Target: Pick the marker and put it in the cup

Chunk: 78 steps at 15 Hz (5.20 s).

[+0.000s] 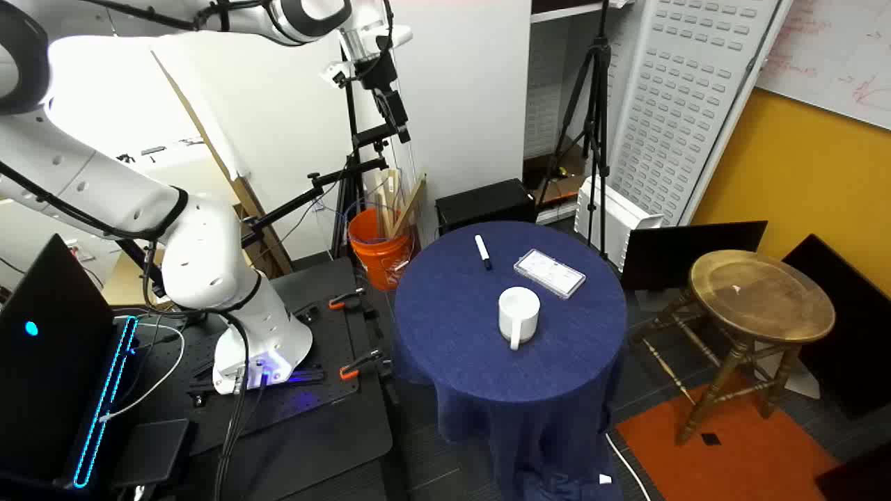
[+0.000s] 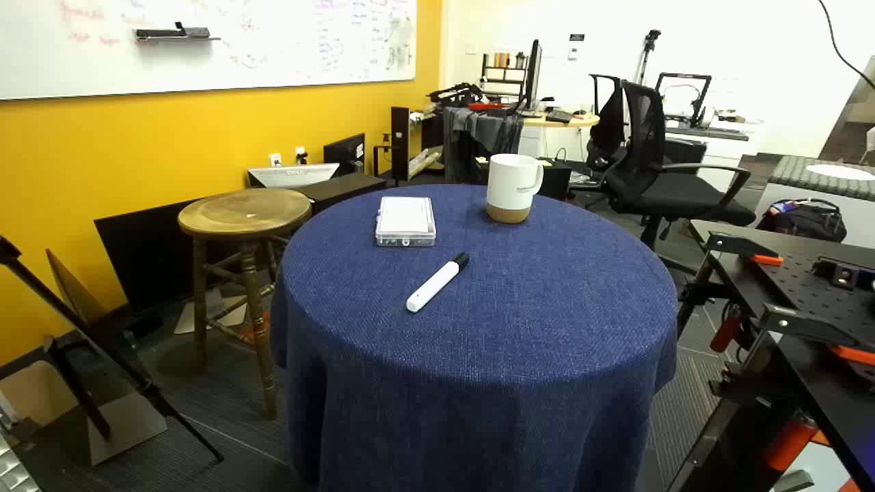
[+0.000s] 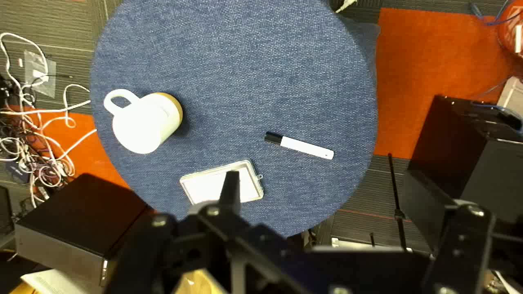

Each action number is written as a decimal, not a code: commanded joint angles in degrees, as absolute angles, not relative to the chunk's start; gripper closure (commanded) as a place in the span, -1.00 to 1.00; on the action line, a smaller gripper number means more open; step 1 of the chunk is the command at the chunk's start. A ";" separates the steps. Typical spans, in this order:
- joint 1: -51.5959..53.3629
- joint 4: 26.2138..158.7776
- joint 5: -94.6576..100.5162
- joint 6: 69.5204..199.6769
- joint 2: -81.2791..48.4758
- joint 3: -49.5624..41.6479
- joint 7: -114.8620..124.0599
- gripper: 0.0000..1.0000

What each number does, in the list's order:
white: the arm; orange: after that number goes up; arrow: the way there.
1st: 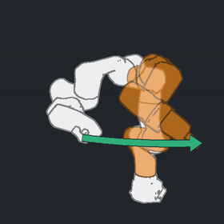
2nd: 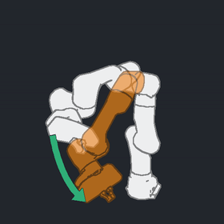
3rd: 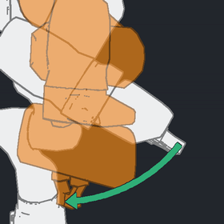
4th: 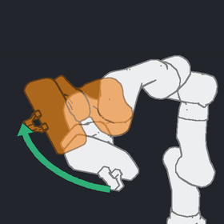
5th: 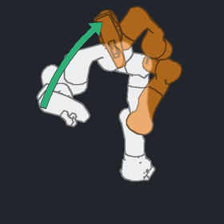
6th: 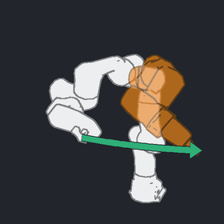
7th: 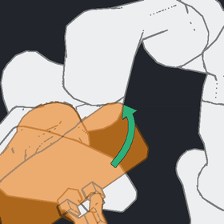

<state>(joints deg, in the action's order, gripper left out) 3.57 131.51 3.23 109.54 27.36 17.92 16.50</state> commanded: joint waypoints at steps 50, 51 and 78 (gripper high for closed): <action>0.80 128.24 12.41 141.87 7.30 9.43 69.27 -1.00; 0.78 128.68 12.24 143.07 6.77 9.16 69.86 -1.00; 10.29 119.33 4.88 147.93 -19.05 -0.03 94.04 -1.00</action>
<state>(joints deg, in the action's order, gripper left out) 8.34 122.80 3.92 150.75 -15.82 1.98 91.17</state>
